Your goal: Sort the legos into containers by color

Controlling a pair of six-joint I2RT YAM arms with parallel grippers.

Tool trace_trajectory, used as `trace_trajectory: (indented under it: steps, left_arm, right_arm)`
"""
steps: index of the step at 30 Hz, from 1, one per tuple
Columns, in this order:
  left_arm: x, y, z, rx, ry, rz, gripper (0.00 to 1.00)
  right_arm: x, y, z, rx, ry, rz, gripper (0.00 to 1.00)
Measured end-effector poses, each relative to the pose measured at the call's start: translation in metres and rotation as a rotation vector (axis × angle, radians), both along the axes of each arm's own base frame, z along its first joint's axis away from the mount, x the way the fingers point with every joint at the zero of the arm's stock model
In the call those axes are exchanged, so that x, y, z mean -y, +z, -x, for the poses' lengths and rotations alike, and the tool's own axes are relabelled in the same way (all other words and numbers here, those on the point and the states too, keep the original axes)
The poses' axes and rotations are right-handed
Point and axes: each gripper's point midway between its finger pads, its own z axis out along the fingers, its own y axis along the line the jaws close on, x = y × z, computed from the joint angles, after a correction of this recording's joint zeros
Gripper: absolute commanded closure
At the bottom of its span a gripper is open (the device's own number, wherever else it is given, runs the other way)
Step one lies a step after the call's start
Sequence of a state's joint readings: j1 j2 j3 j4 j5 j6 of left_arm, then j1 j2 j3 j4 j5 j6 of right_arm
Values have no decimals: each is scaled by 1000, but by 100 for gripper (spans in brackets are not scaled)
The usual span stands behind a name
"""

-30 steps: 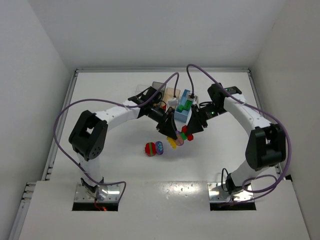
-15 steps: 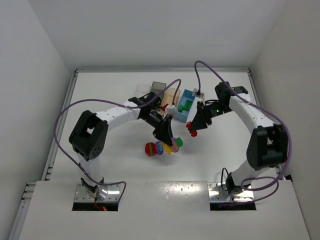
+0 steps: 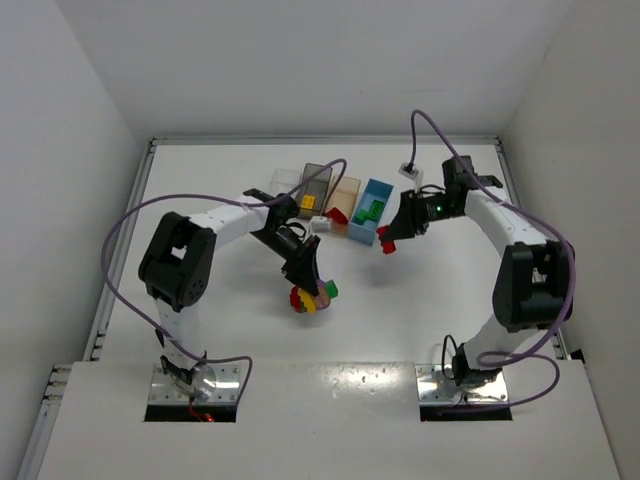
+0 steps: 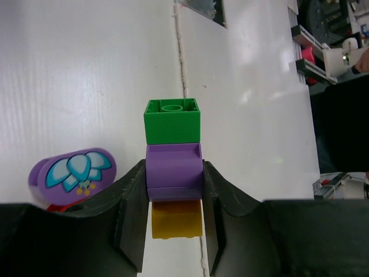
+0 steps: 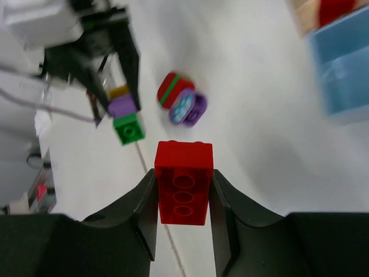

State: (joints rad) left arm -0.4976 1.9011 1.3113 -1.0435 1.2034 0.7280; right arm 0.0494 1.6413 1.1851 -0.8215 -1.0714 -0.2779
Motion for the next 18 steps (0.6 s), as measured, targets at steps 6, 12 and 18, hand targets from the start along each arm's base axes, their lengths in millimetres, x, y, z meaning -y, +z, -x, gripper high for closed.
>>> trace_trajectory:
  steps: [6, 12, 18]
  left_arm:
    - [-17, 17, -18, 143, 94, -9, 100]
    - [-32, 49, -51, 430, 363, -61, 100]
    - [-43, 97, -107, 604, 698, -63, 100]
  right_arm:
    - [-15, 11, -81, 49, -156, 35, 100]
    - [-68, 25, -128, 92, -225, 41, 100]
    - [-112, 3, -149, 55, -287, 99, 100]
